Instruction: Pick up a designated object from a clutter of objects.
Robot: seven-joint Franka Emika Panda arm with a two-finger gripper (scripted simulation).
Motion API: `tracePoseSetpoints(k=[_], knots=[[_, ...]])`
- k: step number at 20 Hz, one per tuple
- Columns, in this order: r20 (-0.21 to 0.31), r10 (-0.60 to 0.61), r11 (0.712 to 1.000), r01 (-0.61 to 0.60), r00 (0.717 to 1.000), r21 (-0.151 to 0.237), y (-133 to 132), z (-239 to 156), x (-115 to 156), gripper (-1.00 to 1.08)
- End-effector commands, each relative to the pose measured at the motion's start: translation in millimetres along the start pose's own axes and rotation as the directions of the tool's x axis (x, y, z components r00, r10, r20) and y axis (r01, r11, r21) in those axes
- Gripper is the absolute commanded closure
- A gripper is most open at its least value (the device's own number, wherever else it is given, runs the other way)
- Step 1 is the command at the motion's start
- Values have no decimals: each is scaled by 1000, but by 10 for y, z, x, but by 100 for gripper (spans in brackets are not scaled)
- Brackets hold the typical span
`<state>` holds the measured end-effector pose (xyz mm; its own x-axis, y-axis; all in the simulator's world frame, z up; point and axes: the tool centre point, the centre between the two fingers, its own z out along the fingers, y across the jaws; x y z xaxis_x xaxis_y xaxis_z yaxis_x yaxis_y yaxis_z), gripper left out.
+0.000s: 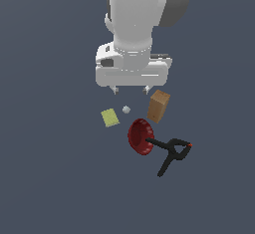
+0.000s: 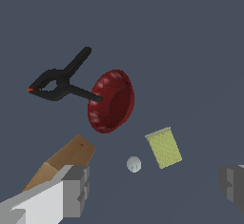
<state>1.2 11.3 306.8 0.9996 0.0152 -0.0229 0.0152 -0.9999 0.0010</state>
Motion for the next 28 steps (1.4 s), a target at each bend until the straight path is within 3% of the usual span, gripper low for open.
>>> tracePoseSetpoints(k=[1, 12, 28], knots=[[0, 0, 1000, 0, 1000, 0, 0, 0, 0, -92], [8, -80, 996, 80, 997, -28, -202, 9, 0, -92], [-1, 44, 999, -44, 999, -21, -445, 210, -117, -92]])
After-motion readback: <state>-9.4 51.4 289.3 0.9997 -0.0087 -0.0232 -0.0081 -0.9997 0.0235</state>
